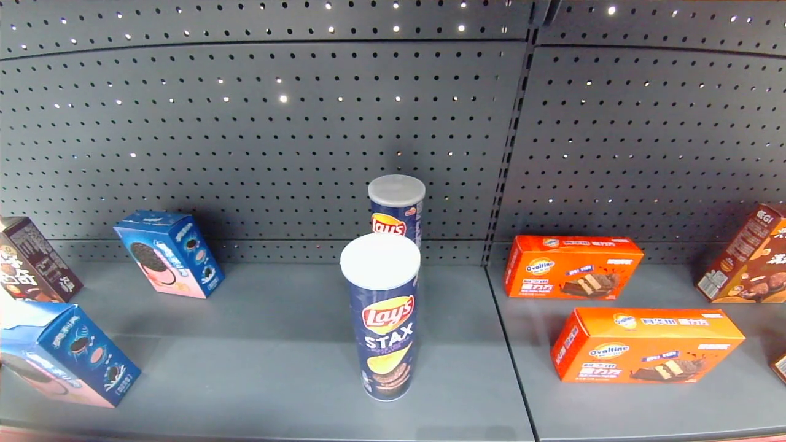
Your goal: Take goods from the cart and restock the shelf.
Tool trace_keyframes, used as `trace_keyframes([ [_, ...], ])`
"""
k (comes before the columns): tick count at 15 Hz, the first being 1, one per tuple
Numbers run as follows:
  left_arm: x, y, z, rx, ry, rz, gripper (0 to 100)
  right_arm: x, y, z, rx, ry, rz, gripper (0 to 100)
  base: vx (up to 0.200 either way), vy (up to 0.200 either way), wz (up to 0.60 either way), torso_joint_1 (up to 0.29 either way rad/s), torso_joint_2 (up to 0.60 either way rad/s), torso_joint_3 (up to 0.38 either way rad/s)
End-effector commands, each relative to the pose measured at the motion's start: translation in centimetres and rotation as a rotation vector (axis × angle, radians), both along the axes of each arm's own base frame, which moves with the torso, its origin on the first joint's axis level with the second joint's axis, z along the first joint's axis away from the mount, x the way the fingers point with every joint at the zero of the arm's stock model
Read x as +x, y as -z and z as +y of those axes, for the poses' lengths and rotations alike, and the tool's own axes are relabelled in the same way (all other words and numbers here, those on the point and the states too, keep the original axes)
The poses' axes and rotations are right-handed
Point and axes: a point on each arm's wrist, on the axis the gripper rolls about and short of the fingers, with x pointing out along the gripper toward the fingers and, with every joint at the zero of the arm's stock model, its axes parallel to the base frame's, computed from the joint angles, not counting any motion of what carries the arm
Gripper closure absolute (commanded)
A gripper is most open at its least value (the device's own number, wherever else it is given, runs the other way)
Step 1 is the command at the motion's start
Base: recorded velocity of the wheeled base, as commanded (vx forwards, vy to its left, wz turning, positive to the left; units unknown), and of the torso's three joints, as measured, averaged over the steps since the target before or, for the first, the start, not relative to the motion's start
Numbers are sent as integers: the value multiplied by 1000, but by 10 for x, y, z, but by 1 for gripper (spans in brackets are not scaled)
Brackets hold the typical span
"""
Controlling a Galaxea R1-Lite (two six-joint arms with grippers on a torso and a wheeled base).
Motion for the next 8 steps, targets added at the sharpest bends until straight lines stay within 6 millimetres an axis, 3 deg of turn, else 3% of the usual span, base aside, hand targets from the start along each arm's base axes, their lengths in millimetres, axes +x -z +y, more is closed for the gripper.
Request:
trace_keyframes([
  [1, 0, -1, 1, 72, -48, -16, 0, 0, 0, 0, -1, 0, 0, 0, 0, 0, 0, 0, 0, 0],
  [3, 0, -3, 6, 81, -280, -37, 0, 0, 0, 0, -1, 0, 0, 0, 0, 0, 0, 0, 0, 0],
  [4, 0, -3, 7, 60, -301, -38, 0, 0, 0, 0, -1, 0, 0, 0, 0, 0, 0, 0, 0, 0],
  [6, 0, -3, 5, 22, -231, -42, 0, 0, 0, 0, -1, 0, 0, 0, 0, 0, 0, 0, 0, 0],
  [8, 1, -3, 0, 29, -1, -42, 0, 0, 0, 0, -1, 0, 0, 0, 0, 0, 0, 0, 0, 0],
])
